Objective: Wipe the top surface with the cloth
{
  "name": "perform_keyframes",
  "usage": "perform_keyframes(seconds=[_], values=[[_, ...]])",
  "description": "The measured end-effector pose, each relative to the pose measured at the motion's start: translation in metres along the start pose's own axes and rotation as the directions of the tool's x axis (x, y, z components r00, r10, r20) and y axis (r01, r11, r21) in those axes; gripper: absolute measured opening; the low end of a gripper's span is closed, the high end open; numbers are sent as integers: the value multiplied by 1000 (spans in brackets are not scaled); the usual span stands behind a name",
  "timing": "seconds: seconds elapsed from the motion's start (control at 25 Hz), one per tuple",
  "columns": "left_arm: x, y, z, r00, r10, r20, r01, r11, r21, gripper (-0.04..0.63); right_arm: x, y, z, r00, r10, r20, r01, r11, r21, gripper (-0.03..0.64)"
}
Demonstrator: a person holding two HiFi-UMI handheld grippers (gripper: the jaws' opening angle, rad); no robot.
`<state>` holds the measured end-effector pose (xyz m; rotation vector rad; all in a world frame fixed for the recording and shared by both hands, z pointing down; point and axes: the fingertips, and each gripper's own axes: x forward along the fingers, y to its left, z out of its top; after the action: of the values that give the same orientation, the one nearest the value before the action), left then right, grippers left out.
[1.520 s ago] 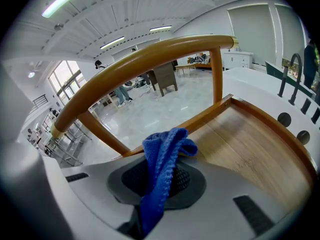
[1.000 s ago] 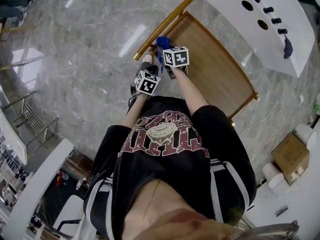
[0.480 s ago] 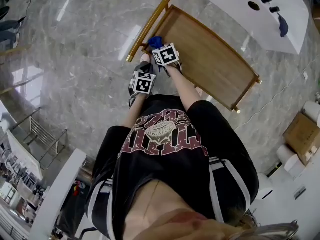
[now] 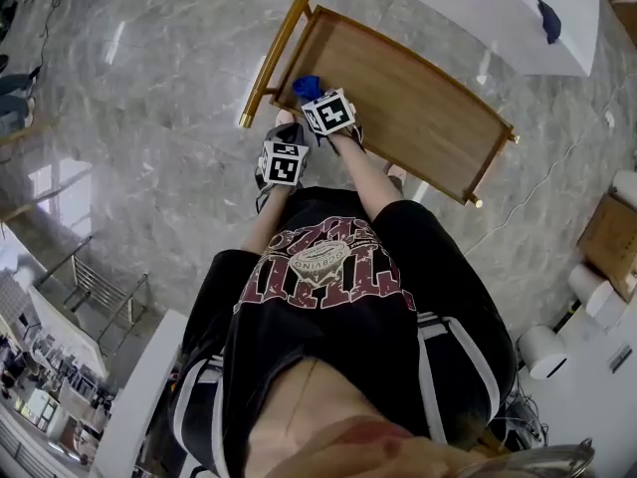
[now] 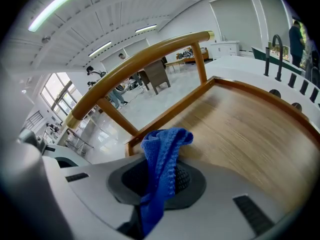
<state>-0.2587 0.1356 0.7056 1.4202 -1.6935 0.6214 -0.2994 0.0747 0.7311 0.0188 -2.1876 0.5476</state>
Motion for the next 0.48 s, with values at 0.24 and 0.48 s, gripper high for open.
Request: perform_keyframes(seconds=[0.24, 0.48], values=[[3, -9, 0, 999, -19, -43, 18, 1000, -9, 46, -14, -12, -12, 1000, -27, 8, 27, 999, 18, 57], [11, -22, 7, 997, -49, -53, 50, 999, 7, 46, -27, -21, -22, 999, -43, 16, 43, 999, 24, 57]])
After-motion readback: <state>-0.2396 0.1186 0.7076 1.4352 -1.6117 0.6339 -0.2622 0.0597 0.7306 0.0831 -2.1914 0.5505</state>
